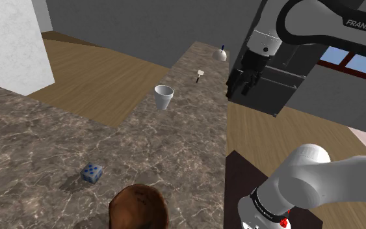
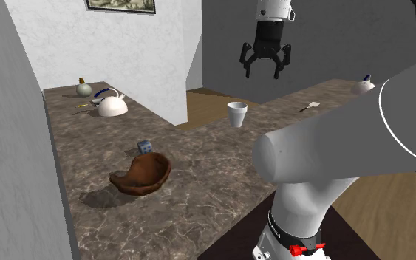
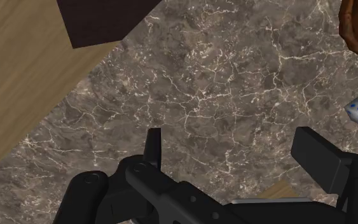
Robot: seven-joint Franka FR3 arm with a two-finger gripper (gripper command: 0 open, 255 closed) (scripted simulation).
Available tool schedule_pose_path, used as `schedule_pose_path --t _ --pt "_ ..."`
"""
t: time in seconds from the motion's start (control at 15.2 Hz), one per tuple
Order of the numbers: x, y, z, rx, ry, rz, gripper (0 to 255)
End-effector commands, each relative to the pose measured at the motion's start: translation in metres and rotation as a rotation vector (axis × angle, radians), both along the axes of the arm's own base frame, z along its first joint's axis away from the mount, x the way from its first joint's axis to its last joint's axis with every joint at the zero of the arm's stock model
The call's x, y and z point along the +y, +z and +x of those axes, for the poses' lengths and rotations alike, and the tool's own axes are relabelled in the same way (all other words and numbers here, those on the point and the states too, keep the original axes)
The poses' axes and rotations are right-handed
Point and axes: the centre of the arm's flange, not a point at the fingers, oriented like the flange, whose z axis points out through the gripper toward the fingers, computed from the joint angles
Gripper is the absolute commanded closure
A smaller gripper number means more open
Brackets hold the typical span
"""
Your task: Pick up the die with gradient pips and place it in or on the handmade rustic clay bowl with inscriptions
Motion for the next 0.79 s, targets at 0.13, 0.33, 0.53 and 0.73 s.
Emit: schedule_pose_path --t 0.13,0.33,0.53,0.73 --pt "0.021 -0.014 0.009 0.0 -0.003 -0.002 0" --pt "0.052 -0.034 0.023 0.0 -0.007 -0.005 0" --pt "0.084 -0.055 0.037 0.001 -0.011 -0.008 0" --pt "0.115 -0.075 0.051 0.001 -0.015 -0.01 0"
